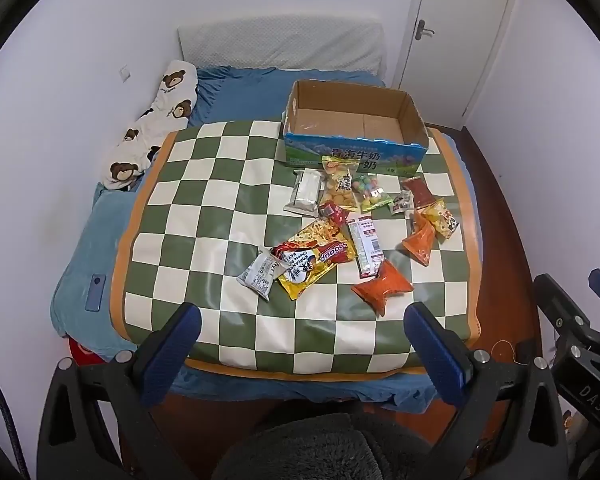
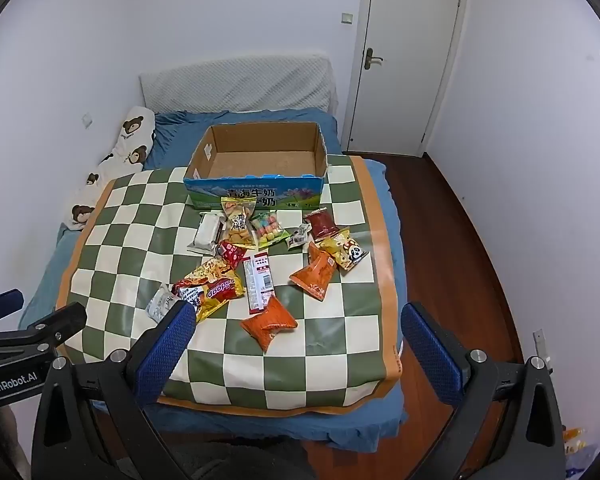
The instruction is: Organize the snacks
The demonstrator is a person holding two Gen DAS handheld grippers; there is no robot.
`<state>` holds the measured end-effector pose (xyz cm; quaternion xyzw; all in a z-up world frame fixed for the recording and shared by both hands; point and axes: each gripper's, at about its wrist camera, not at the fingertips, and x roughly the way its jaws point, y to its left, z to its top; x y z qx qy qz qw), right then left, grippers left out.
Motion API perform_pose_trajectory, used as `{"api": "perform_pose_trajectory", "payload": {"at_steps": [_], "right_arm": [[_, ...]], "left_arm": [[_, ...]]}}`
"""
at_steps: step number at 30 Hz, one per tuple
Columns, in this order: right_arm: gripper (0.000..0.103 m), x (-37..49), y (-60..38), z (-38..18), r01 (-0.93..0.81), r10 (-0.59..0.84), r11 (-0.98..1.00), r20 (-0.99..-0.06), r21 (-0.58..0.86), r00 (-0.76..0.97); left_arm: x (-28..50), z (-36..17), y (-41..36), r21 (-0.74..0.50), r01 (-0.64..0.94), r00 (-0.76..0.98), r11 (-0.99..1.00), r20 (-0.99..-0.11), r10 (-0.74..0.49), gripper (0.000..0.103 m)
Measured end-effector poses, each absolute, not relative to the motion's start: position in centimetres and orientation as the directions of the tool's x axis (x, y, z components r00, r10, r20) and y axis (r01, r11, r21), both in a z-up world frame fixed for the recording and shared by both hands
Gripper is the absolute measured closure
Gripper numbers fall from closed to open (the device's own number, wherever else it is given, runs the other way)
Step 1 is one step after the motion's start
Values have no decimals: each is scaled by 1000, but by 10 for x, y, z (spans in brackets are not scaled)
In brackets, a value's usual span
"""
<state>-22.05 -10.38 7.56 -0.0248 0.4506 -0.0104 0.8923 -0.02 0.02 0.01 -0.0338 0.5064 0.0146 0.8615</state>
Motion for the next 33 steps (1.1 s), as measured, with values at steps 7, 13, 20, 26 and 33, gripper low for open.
{"api": "perform_pose_trajectory", "payload": {"at_steps": [7,13,20,26,33], "right_arm": [[0,-221,-104,76,-3,-50,998,-797,-65,601],[0,-221,-101,75,0,-60,997,-792,-76,608],[0,-220,-103,75,-1,-61,997,-792,-78,607],[0,-219,-102,76,-3,-61,997,-792,-80,607],[0,-218,-102,76,-3,-59,997,-794,-76,605]], "left_arm": [[-1,2,3,-50,-61,484,997,-875,-14,0],[1,0,-1,-46,-56,482,997,-876,-13,0],[2,-2,-2,-44,-53,482,998,-876,-13,0],[2,-3,-3,-45,-54,478,997,-878,-14,0],[4,0,-4,-44,-54,475,998,-880,-13,0]]}}
